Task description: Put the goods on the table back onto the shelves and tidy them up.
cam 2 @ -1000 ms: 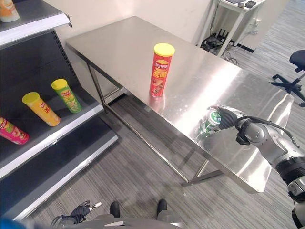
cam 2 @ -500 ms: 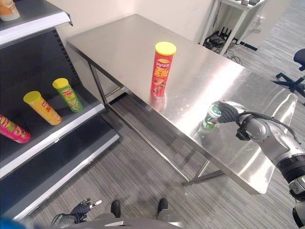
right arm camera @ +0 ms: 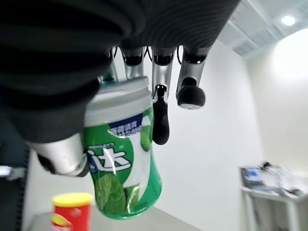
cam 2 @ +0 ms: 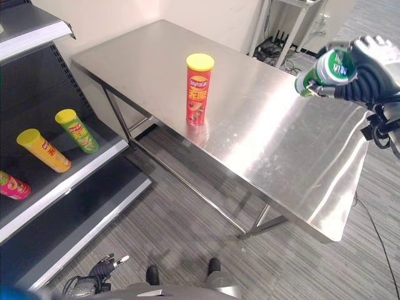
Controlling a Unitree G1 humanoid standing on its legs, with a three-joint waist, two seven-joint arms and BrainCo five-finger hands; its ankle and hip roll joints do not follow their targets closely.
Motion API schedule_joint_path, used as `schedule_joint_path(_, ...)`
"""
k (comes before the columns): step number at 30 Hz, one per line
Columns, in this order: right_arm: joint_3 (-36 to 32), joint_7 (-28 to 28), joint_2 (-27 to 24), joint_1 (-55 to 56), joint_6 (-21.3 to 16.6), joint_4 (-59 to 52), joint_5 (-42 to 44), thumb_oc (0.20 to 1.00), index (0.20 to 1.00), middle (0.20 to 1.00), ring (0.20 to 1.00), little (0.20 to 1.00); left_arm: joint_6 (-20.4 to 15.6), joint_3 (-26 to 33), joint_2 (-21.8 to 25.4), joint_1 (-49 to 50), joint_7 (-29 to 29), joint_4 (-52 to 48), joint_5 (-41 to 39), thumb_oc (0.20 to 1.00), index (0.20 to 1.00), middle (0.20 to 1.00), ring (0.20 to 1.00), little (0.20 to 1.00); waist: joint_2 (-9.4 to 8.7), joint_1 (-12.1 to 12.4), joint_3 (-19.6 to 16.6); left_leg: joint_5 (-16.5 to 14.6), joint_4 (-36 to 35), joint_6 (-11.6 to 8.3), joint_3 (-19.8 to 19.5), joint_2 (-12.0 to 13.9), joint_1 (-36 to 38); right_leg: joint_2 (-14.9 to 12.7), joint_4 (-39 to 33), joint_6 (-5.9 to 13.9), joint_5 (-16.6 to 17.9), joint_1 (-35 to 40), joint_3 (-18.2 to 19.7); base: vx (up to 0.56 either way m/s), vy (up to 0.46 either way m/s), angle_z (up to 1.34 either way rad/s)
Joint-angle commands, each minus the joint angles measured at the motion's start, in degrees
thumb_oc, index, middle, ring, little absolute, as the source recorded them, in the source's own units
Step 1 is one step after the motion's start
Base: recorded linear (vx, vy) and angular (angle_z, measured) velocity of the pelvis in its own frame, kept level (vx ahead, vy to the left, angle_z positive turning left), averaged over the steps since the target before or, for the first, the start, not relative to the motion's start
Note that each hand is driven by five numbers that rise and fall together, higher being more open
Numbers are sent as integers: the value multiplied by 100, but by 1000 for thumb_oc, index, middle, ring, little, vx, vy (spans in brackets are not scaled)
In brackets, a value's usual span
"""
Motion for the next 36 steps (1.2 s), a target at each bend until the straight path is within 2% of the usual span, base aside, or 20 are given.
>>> schedule_joint_path(1, 607, -385, -314, -983, -168, -76, -152, 200, 200, 200, 200, 200, -137, -202, 394, -142, 80, -49, 35, 1000, 1000, 1000, 1000, 1000, -207, 364, -215, -501, 379, -402, 188, 506, 186, -257, 452, 338, -758, 119, 106, -18, -52, -1)
schedule_joint_path(6, 1617, -420, -553, -2190, -235, -238, -223, 200, 200, 200, 200, 200, -152, -220, 479, -139, 138, -132, -86, 1000, 1000, 1000, 1000, 1000, -235, 456, -210, -453, 425, -460, 51, 590, 100, -168, 433, 255, -837, 151, 107, -13, -59, 10)
schedule_joint_path(13, 3696, -448, -768, -4724, -386, -503, -115, 200, 200, 200, 200, 200, -227, -61, 560, 48, 276, -311, -541, 1000, 1000, 1000, 1000, 1000, -326, 758, -94, -287, 671, -638, -379, 746, -209, 75, 320, 42, -1000, 271, 16, -26, -113, 31)
schedule_joint_path(16, 4994, -334, -659, -6159, -440, -475, 129, 200, 200, 200, 200, 200, -244, 25, 553, 177, 281, -442, -789, 1000, 1000, 1000, 1000, 1000, -350, 864, -21, -220, 876, -724, -620, 715, -447, 165, 237, -43, -1045, 375, -144, -34, -139, 70)
schedule_joint_path(17, 5517, -274, -531, -6730, -474, -413, 291, 200, 200, 200, 200, 200, -267, 38, 513, 218, 286, -504, -920, 1000, 1000, 1000, 1000, 1000, -319, 934, 36, -199, 1014, -769, -685, 701, -581, 175, 201, -91, -1071, 446, -318, -41, -84, 92)
schedule_joint_path(19, 6132, -238, -486, -7360, -473, -273, 342, 200, 200, 200, 200, 200, -283, 17, 462, 219, 259, -570, -998, 1000, 1000, 1000, 1000, 1000, -249, 939, 116, -90, 1144, -824, -579, 750, -765, 137, 210, -100, -1103, 494, -551, -44, 27, 106)
schedule_joint_path(20, 6293, -213, -465, -7506, -458, -224, 369, 200, 200, 200, 200, 200, -293, -8, 456, 235, 253, -624, -1019, 1000, 1000, 1000, 1000, 1000, -236, 965, 111, 107, 1112, -882, -391, 949, -861, 75, 221, -75, -1107, 529, -734, -12, 77, 172)
schedule_joint_path(21, 6345, -217, -461, -7557, -459, -214, 373, 200, 200, 200, 200, 200, -292, -8, 444, 235, 253, -626, -1020, 1000, 1000, 1000, 1000, 1000, -223, 954, 109, 115, 1103, -886, -399, 950, -864, 79, 220, -77, -1109, 527, -743, 57, 170, 149)
schedule_joint_path(22, 6461, -187, -478, -7617, -453, -185, 353, 200, 200, 200, 200, 200, -300, -10, 423, 238, 235, -605, -994, 1000, 1000, 1000, 1000, 1000, -202, 941, 61, 263, 973, -941, -273, 1183, -866, -4, 244, -7, -1080, 543, -859, 56, 99, 88)
schedule_joint_path(23, 6529, -190, -470, -7681, -454, -174, 357, 200, 200, 200, 200, 200, -302, -10, 405, 240, 235, -604, -993, 1000, 1000, 1000, 1000, 1000, -182, 932, 59, 286, 925, -951, -271, 1190, -840, 5, 245, -9, -1086, 547, -863, 83, 182, 14)
schedule_joint_path(25, 6553, -211, -470, -7606, -423, -94, 249, 200, 200, 200, 200, 200, -332, -21, 409, 176, 282, -552, -914, 1000, 1000, 1000, 1000, 1000, -148, 917, 33, 548, 752, -1023, -171, 1497, -962, -179, 280, 124, -1062, 537, -985, 57, 190, 16)
schedule_joint_path(27, 6577, -199, -673, -7521, -315, -23, 140, 200, 200, 200, 200, 200, -314, -57, 485, 133, 314, -629, -738, 1000, 1000, 1000, 1000, 1000, -100, 852, -27, 783, 582, -1047, 187, 1768, -1037, -349, 311, 222, -1061, 546, -1129, 57, 270, 19)
schedule_joint_path(28, 6569, -199, -673, -7507, -314, -27, 140, 200, 200, 200, 200, 200, -311, -58, 487, 140, 315, -633, -736, 1000, 1000, 1000, 1000, 1000, -108, 864, -22, 774, 569, -1051, 206, 1766, -1003, -356, 316, 223, -1080, 560, -1118, 68, 261, 24)
schedule_joint_path(29, 6546, -167, -738, -7443, -280, -7, 161, 200, 200, 200, 200, 200, -304, -87, 491, 153, 280, -656, -677, 1000, 1000, 1000, 1000, 1000, -28, 822, -97, 741, 484, -1023, 387, 1798, -956, -392, 321, 269, -1056, 600, -1188, 94, 191, 63)
schedule_joint_path(31, 6170, -130, -794, -6981, -214, -11, 126, 200, 200, 200, 200, 200, -273, -96, 454, 200, 260, -680, -592, 1000, 1000, 1000, 1000, 1000, 85, 796, -147, 586, 530, -1006, 480, 1657, -879, -578, 372, 337, -962, 635, -1209, 145, 333, 45)
schedule_joint_path(32, 5919, -98, -741, -6661, -172, -8, 88, 200, 200, 200, 200, 200, -264, -60, 462, 210, 265, -684, -576, 1000, 1000, 1000, 1000, 1000, 96, 810, -158, 428, 672, -955, 442, 1521, -909, -772, 425, 402, -857, 628, -1221, 178, 441, 8)
schedule_joint_path(33, 5640, -61, -646, -6297, -106, 55, -31, 200, 200, 200, 200, 200, -276, -26, 510, 208, 261, -777, -560, 1000, 1000, 1000, 1000, 1000, 53, 854, -146, 177, 887, -802, 398, 1238, -1004, -1113, 514, 495, -628, 564, -1203, 140, 330, 3)
schedule_joint_path(34, 5565, -61, -638, -6217, -105, 47, -42, 200, 200, 200, 200, 200, -276, -24, 530, 218, 261, -780, -559, 1000, 1000, 1000, 1000, 1000, 14, 866, -145, 136, 922, -794, 414, 1215, -998, -1146, 527, 513, -642, 569, -1191, 113, 299, 8)
schedule_joint_path(35, 5510, -66, -580, -6104, -70, 140, -122, 200, 200, 200, 200, 200, -284, -19, 553, 209, 251, -785, -520, 1000, 1000, 1000, 1000, 1000, 4, 872, -154, 37, 946, -718, 425, 1073, -1017, -1308, 571, 557, -493, 509, -1174, 93, 314, 4)
schedule_joint_path(36, 5320, -75, -459, -5865, -16, 302, -250, 200, 200, 200, 200, 200, -284, -11, 652, 226, 241, -787, -429, 1000, 1000, 1000, 1000, 1000, -78, 925, -158, -164, 940, -556, 515, 791, -977, -1642, 787, 652, -315, 331, -1097, 110, 405, 2)
